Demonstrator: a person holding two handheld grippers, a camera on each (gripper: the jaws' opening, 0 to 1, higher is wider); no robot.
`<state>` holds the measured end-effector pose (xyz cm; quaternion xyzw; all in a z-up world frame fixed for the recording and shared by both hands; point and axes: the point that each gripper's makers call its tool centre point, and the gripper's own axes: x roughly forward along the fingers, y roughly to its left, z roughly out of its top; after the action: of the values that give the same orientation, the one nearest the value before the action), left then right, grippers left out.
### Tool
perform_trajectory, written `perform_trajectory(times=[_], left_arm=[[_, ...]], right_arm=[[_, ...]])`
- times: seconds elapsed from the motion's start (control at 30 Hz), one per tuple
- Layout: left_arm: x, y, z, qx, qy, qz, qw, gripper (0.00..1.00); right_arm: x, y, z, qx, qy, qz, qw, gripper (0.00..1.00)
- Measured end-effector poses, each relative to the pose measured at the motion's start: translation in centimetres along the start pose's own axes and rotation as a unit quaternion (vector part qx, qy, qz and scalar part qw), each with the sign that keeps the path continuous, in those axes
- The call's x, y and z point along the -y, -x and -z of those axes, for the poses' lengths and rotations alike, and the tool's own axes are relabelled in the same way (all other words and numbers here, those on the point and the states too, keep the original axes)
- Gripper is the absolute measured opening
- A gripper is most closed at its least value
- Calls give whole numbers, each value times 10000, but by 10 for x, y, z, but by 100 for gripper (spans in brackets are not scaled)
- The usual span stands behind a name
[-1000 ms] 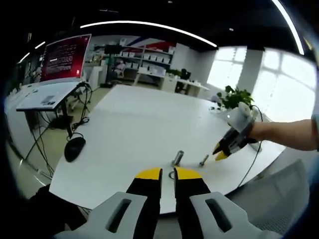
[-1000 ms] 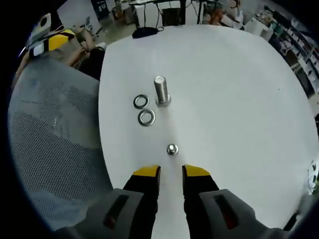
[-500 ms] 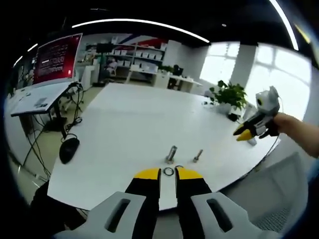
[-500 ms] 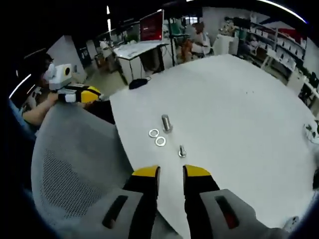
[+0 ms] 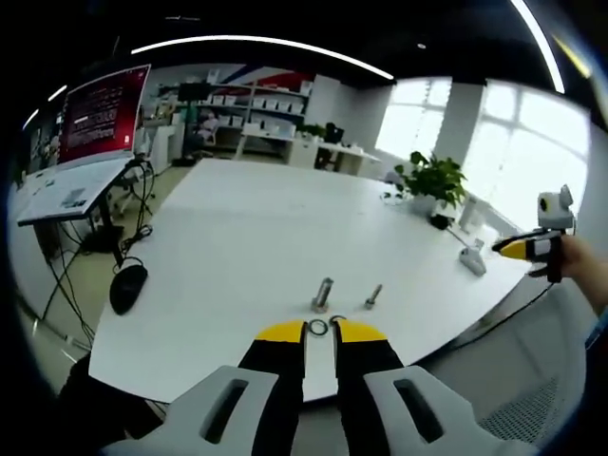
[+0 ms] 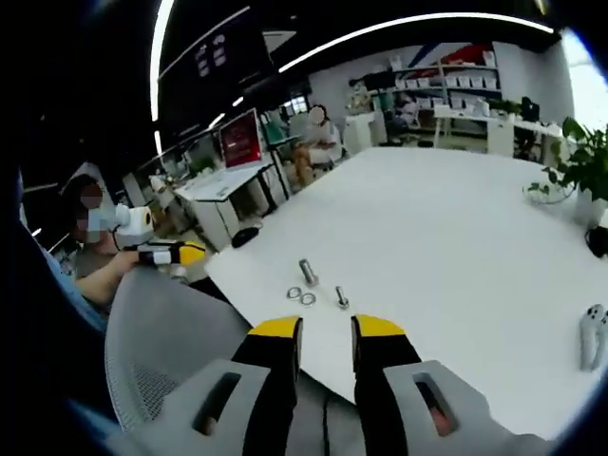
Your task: Place the washer onto the threaded stud by aligning its center hole with the stud, sliding it down to the base, and recovering from edge contact or off-axis alignment until the washer reaches the visible bottom stop.
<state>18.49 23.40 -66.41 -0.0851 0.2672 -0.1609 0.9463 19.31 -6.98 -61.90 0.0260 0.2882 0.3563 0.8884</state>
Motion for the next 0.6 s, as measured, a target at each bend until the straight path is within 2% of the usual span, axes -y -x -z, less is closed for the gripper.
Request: perform_trajectory(times=[0.1, 0.17, 0.2, 0.37, 0.47, 0.6], left_arm=[[-1, 0, 0, 11, 15, -18, 10000, 9], [-1, 0, -1, 26, 20, -23, 10000, 9], [-1, 0, -1, 35, 22, -31, 10000, 8], [-2, -1, -1, 29, 26, -36, 10000, 8], [-1, -1, 0, 11, 19, -23, 10000, 8], [-1, 0, 0, 0, 40, 0, 10000, 9]], right_arm=[[-8, 4, 7, 114, -149, 19, 9998, 28], [-13, 4, 14, 94, -54, 72, 9999, 31], [-6, 5, 17, 91, 15, 153, 9998, 31], [-13, 0, 30, 56, 4, 112, 9999, 31], [-15, -6, 39, -68, -16, 59, 10000, 31], [-16, -13, 51, -275, 222, 168, 9992, 31]])
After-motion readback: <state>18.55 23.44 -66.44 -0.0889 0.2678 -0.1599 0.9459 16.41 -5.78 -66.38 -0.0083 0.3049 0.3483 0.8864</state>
